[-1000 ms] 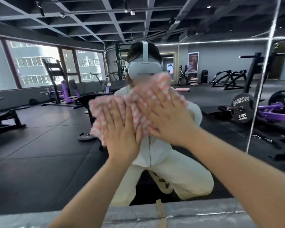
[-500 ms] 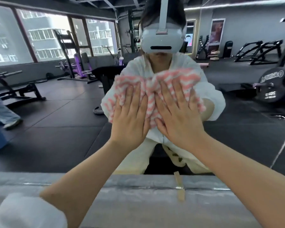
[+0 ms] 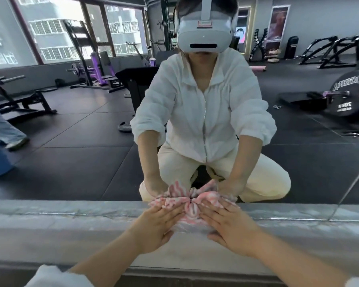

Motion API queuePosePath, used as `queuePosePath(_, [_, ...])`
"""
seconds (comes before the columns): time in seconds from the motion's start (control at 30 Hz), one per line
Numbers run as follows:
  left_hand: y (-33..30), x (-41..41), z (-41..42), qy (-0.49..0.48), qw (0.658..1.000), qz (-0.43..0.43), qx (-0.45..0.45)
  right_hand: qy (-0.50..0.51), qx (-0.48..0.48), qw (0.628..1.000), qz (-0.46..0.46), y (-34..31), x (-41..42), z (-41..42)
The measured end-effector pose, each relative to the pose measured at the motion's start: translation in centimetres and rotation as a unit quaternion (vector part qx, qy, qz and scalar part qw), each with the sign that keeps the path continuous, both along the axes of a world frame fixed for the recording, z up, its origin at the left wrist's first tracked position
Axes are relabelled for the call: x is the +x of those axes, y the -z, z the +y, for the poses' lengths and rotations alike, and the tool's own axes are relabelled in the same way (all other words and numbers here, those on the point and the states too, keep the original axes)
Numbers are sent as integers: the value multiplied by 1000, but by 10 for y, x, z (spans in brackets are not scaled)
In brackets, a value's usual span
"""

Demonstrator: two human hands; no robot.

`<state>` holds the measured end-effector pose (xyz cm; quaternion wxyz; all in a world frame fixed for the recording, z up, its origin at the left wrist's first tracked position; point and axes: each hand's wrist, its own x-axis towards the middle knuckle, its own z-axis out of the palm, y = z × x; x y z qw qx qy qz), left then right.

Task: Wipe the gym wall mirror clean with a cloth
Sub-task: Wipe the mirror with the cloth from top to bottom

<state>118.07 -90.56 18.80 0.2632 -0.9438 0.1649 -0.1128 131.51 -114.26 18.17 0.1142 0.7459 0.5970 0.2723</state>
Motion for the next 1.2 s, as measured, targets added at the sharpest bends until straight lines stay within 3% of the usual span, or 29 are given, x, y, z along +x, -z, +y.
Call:
queuePosePath(0.13, [-4,-2,-3,10,999,-39,4,-7,20,999,-25,-11,-5,-2])
queuePosePath(0.23, [-35,10,-9,27,988,-145,-37,-7,121,990,-69,-48,-1,2])
queuePosePath(0.43, [-172,49,-30,36,935,-331,-123,39,312,938,-148,-180,21,15])
queuePosePath(0.57, [-208,65,-40,37,898,-392,-196,71,356,921,-140,-213,23,23])
queuePosePath(0.77, [-151,60,-36,66,939,-320,-105,36,310,939,-147,-145,27,14])
queuePosePath(1.0, [-48,40,-26,68,987,-143,26,32,86,992,-88,-37,15,-21])
queuePosePath(1.2, [-4,26,-48,7,1000,5,28,71,-46,996,24,-2,7,-36])
